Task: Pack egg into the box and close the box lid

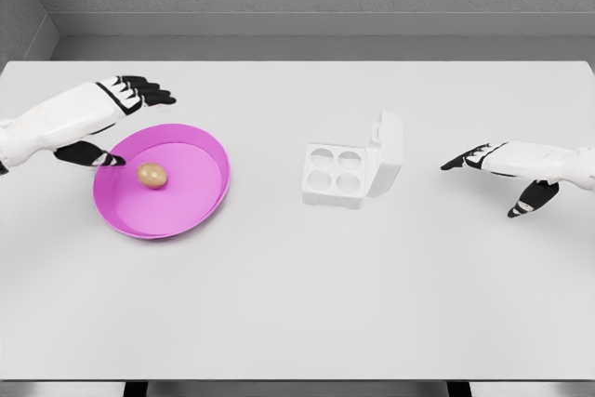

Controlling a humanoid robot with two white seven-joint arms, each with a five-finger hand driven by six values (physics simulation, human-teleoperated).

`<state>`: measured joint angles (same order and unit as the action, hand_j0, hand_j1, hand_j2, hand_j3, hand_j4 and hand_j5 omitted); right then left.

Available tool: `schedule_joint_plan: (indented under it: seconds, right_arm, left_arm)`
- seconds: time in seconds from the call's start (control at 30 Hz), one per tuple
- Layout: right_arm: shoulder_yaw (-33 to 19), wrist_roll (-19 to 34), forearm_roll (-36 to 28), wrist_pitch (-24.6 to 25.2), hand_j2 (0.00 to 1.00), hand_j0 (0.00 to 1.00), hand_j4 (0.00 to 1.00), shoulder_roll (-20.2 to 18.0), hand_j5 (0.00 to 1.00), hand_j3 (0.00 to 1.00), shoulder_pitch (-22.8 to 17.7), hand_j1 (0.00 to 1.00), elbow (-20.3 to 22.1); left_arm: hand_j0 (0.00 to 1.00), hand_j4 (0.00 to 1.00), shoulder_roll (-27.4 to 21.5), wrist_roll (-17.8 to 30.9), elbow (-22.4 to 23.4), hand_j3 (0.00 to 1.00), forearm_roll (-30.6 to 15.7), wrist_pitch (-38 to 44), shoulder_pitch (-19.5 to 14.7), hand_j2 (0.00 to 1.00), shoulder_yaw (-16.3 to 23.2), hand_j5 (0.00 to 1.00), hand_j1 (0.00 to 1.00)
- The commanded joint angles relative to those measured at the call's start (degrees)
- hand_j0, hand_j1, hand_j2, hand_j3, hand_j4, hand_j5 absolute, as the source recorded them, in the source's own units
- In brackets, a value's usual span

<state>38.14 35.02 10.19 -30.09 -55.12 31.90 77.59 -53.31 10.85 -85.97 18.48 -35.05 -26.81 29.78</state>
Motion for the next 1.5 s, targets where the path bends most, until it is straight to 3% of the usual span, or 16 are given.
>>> schedule_joint_plan:
  seconds: [0.0,0.1,0.23,0.27,0.4,0.47,0.6,0.7,0.73,0.93,1.47]
  right_arm:
    - [0.01,-0.02,0.09,0.03,1.00,1.00,1.00,-0.07,1.00,1.00,0.00,1.00,0.02]
    - [0.01,-0.02,0.09,0.03,1.00,1.00,1.00,-0.07,1.00,1.00,0.26,1.00,0.02]
    - [0.01,-0.02,0.09,-0.85,1.00,1.00,1.00,-1.48,1.00,1.00,0.97,1.00,0.63]
    - [0.01,-0.02,0.09,-0.76,1.00,1.00,1.00,-1.65,1.00,1.00,1.41,1.00,0.63]
    - [0.71,-0.02,0.00,-0.85,1.00,1.00,1.00,-2.97,1.00,1.00,2.29,1.00,0.46]
    - [1.50,-0.02,0.00,-0.76,1.00,1.00,1.00,-3.24,1.00,1.00,2.29,1.00,0.02]
    - [1.59,-0.02,0.00,-0.93,1.00,1.00,1.00,-3.32,1.00,1.00,2.55,1.00,0.10]
    - [1.68,-0.02,0.00,-1.02,1.00,1.00,1.00,-3.59,1.00,1.00,2.46,1.00,0.37]
    - [1.77,-0.02,0.00,-2.34,1.00,1.00,1.00,-3.59,1.00,1.00,2.46,1.00,0.28]
    - [1.50,-0.02,0.00,-3.66,1.00,1.00,1.00,-3.67,1.00,1.00,3.25,1.00,0.10]
    - [1.24,-0.02,0.09,-3.66,1.00,1.00,1.00,-3.06,1.00,1.00,3.08,1.00,-1.39]
  left_arm:
    - [1.00,1.00,0.31,-0.30,-1.82,1.00,1.48,0.05,0.00,1.00,0.27,1.00,1.00]
    - [1.00,1.00,0.22,-0.39,-6.22,1.00,1.48,0.05,0.53,1.00,1.41,1.00,1.00]
    - [1.00,1.00,-0.92,-0.04,-4.56,1.00,1.30,0.05,2.46,1.00,2.12,1.00,1.00]
    - [1.00,1.00,-3.64,-0.04,-4.47,1.00,1.04,0.05,2.46,1.00,2.21,1.00,1.00]
    - [1.00,1.00,-3.38,0.67,-4.55,1.00,1.39,0.05,2.11,1.00,2.12,1.00,1.00]
    - [1.00,1.00,-3.03,10.95,-6.13,1.00,0.95,0.05,2.02,1.00,1.86,1.00,1.00]
    - [1.00,1.00,-2.59,15.96,-6.75,1.00,-0.72,0.05,1.67,1.00,1.86,1.00,1.00]
    - [1.00,1.00,0.57,16.14,-5.61,1.00,-0.11,0.05,-0.26,1.00,1.33,1.00,1.00]
    - [1.00,1.00,2.15,16.05,-3.33,1.00,-0.11,0.05,-0.53,1.00,1.24,1.00,1.00]
    - [1.00,1.00,4.00,16.05,3.44,1.00,0.07,0.05,-1.14,1.00,1.33,1.00,1.00]
    - [1.00,1.00,6.38,16.22,6.70,1.00,1.30,0.05,-2.64,1.00,1.68,1.00,1.00]
